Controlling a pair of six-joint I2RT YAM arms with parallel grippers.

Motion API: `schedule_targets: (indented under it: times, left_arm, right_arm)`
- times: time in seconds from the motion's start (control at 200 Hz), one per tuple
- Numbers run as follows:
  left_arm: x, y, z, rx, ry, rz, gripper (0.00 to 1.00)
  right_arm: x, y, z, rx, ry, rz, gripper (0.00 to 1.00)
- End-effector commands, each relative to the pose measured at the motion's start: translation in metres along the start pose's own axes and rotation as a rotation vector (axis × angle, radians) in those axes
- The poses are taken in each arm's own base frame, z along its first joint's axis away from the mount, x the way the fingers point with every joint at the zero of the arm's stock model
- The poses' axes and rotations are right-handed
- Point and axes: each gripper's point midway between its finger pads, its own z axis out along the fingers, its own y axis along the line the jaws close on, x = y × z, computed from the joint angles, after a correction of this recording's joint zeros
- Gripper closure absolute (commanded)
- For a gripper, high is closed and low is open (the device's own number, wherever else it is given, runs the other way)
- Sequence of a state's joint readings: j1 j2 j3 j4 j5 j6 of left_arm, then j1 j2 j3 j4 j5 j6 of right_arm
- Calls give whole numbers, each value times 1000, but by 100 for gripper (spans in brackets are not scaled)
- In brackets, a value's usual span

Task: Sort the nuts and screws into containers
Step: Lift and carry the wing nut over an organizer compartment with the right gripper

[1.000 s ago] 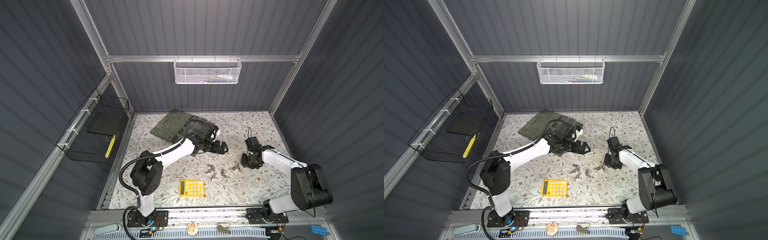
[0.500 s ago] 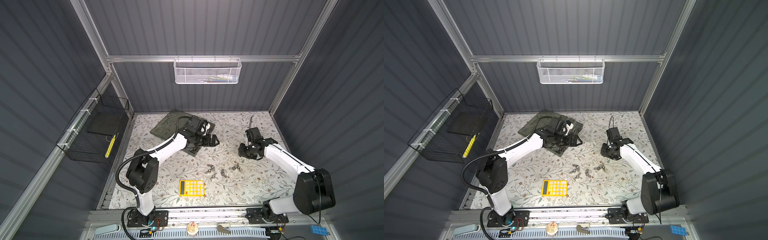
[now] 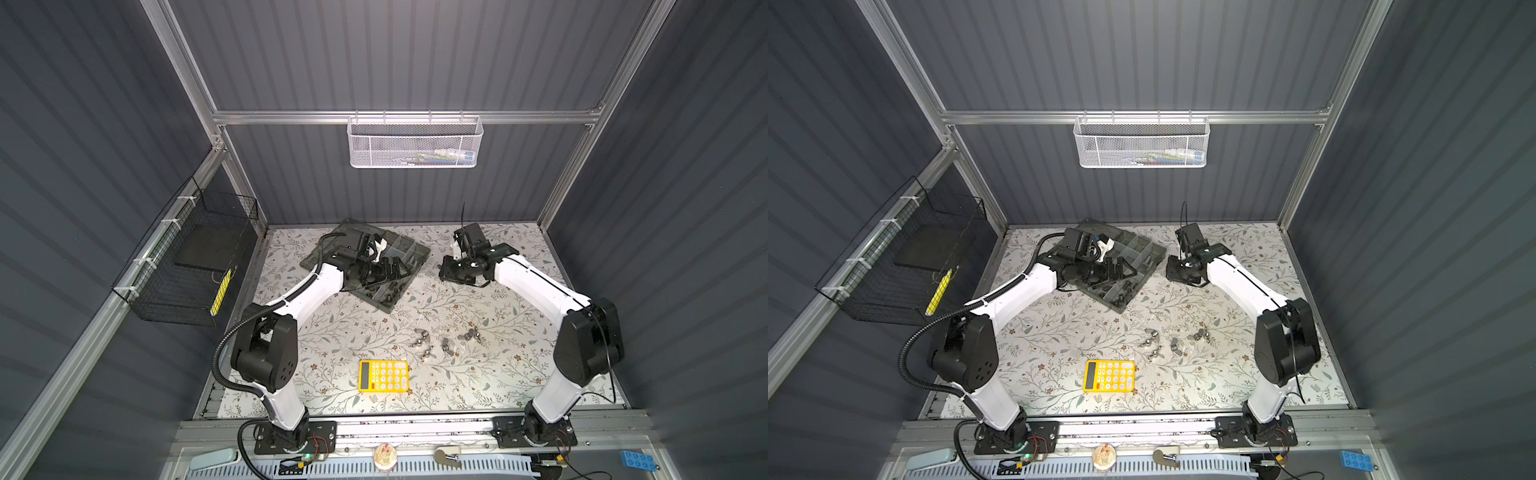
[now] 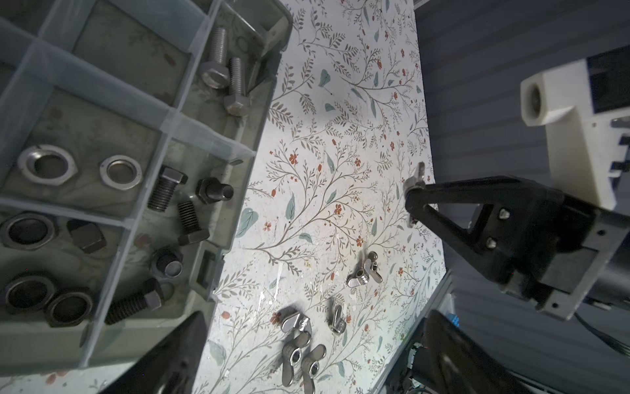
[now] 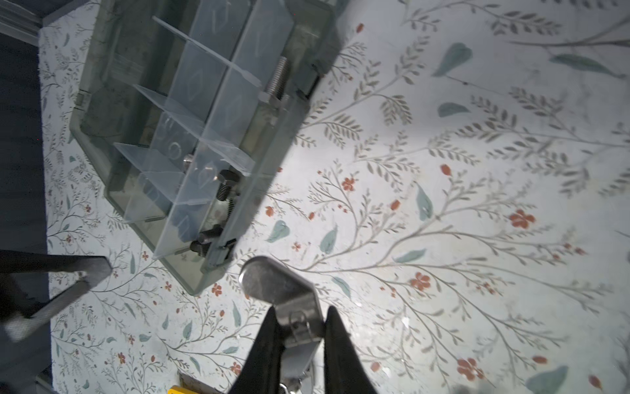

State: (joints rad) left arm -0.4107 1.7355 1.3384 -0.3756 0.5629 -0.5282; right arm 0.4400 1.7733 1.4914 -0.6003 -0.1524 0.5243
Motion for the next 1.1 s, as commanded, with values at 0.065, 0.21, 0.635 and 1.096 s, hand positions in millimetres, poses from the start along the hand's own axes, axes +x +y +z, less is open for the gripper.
schedule_targets:
  times: [0.065, 0.21, 0.635, 1.096]
  left_arm:
    - [-9, 7, -20, 100, -36, -94, 0]
    - [-11, 17, -23, 127, -53, -143, 0]
    - [-11, 33, -26, 122, -83, -171, 0]
    - [-12, 38, -28, 114, -84, -176, 0]
  right_arm:
    - [-31, 42, 11, -108, -45, -3, 86]
    - [-50, 68, 33, -197, -56, 25, 86]
    - [-74, 118, 102, -355, -36, 63, 84]
    - [-67, 106, 166, -325, 12, 121, 77]
